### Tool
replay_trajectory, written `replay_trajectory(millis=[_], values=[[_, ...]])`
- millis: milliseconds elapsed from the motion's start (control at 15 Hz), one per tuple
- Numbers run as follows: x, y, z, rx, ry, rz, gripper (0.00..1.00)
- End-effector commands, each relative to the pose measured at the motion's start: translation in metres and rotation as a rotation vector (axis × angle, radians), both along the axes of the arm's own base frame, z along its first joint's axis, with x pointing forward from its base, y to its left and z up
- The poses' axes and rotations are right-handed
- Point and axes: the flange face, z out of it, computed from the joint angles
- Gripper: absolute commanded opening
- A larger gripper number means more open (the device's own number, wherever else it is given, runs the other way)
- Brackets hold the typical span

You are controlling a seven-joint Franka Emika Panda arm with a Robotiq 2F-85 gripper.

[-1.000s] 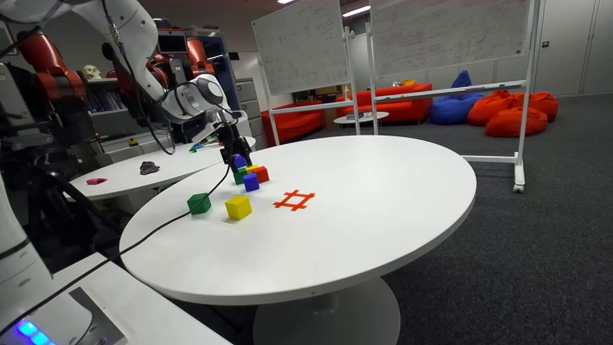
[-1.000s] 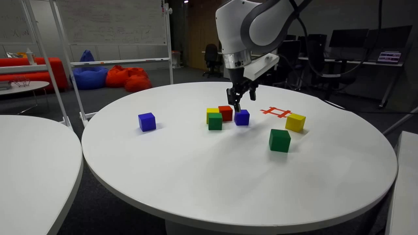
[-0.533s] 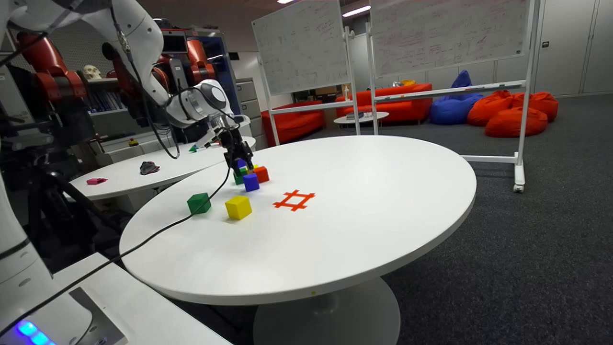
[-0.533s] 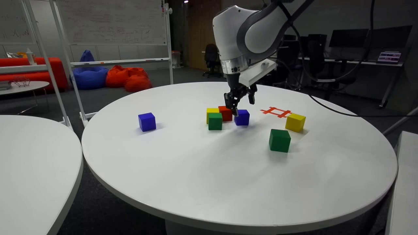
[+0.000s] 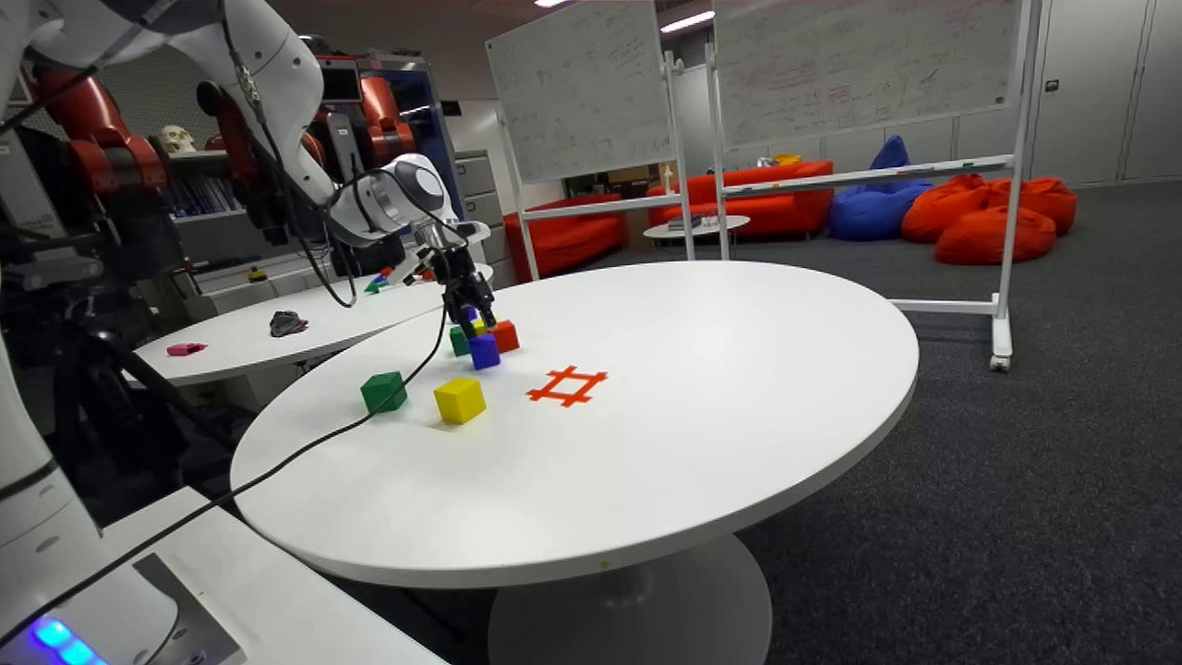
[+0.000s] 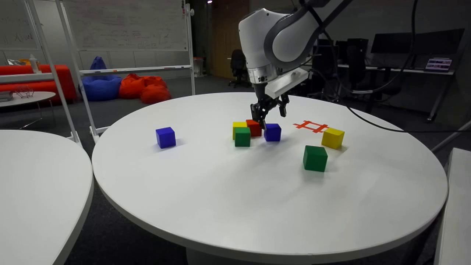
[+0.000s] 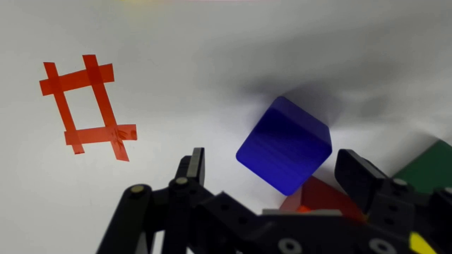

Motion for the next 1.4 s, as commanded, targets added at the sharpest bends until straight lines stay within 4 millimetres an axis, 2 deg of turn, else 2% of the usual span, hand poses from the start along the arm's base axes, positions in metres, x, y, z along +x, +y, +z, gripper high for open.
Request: replay_trajectory(millis=[0, 333, 1067, 1333], values=[[0.0047, -0.0022, 0.0023, -0.036, -0.005, -0.043, 1.00], [0.0060, -0.0064, 0.0047, -0.058, -0.009, -0.104, 1.00], [0.0041, -0.0064, 0.0046, -0.027, -0.007, -0.089, 1.00], [0.0030, 0.0015, 0.0001, -0.052, 0.016, -0.042, 1.00]])
